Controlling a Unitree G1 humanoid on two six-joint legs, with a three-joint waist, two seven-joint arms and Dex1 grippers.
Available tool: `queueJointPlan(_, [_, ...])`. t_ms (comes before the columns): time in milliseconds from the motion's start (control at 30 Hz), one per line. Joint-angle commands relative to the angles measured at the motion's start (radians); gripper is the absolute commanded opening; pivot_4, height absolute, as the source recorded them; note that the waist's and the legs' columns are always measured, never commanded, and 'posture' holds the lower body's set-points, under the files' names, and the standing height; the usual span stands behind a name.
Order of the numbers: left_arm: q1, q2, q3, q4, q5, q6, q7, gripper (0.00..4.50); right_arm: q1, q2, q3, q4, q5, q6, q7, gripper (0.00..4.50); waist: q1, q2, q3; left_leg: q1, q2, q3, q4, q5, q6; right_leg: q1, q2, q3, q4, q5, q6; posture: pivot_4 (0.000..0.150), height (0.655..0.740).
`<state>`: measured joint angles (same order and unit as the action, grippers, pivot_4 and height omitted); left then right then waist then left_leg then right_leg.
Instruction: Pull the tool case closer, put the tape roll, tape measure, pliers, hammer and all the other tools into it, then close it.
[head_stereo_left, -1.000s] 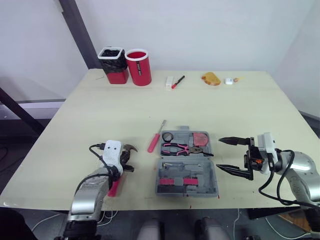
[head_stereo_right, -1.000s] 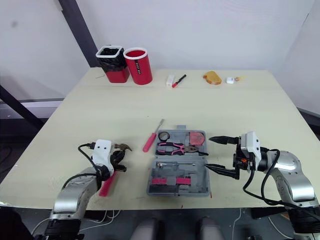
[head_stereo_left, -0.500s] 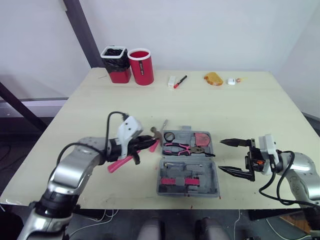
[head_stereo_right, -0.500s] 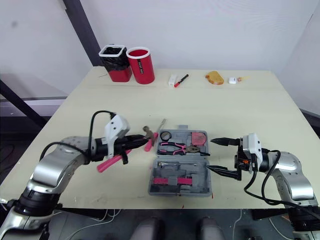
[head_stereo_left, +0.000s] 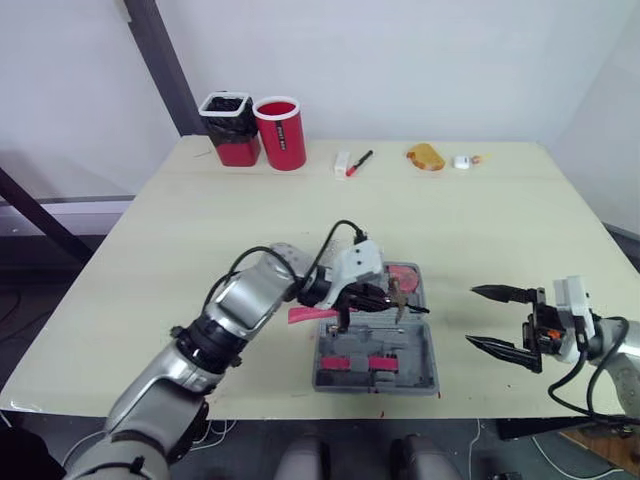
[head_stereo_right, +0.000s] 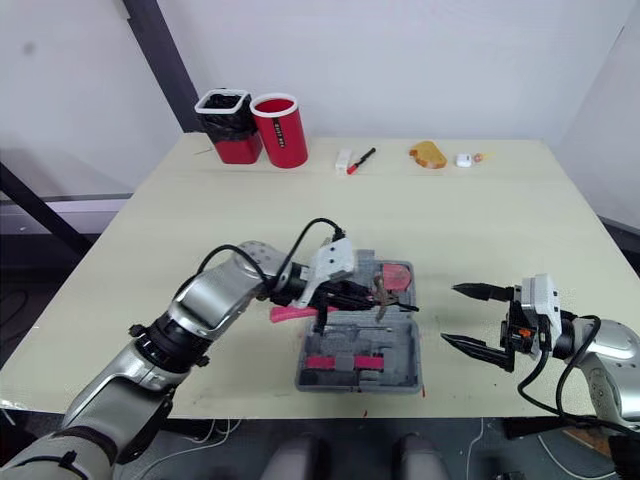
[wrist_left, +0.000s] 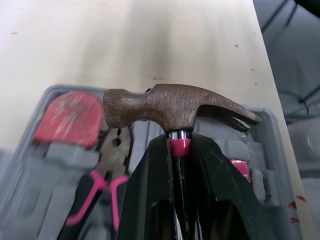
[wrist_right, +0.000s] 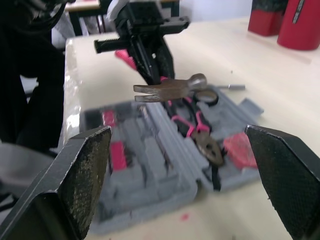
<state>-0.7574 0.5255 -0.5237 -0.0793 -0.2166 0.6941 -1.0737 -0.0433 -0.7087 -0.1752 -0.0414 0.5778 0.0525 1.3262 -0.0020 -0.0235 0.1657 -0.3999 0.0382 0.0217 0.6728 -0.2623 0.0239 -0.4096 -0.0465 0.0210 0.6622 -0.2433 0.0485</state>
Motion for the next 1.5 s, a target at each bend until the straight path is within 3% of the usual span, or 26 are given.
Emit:
queueJointPlan(33, [-0.065,-0.050,-0.099,0.020,0.042,0.043,-0.045,0.08,0.026,-0.012,-0.037,-0.022,0.002,-0.032,0.011,4.50,0.000,0.000,0.000,0.000,0.000,0.000,0.000,0.000,0.000,0.000,0.000,0.000,0.000,0.000,0.000,0.150,0.7371])
queueJointPlan(267, [-0.106,-0.138,-0.228,0.094,0.127,0.069,-0.053,0.08,0.076,-0.021,-0.053,-0.029,-0.004,-0.054,0.016,4.50,-0.006,0.000,0.000,0.000,0.000,0.000,0.000,0.000,0.000,0.000,0.000,0.000,0.000,0.000,0.000,0.150,0.7371])
queueJointPlan(833, [-0.144,-0.291,-0.275,0.268,0.238,0.083,-0.056,0.08,0.108,-0.038,-0.076,-0.026,-0.005,-0.079,0.030,4.50,-0.003,0.000,0.000,0.000,0.000,0.000,0.001,0.000,0.000,0.000,0.000,0.001,0.000,0.000,0.000,0.150,0.7371])
queueJointPlan(1500, [-0.151,-0.281,-0.237,0.233,0.246,0.108,-0.084,0.08,0.099,-0.010,-0.057,-0.014,-0.018,-0.106,0.008,4.50,-0.001,0.000,0.000,0.000,0.000,0.000,0.001,0.000,0.000,0.000,0.000,0.001,0.000,0.000,0.000,0.150,0.7371])
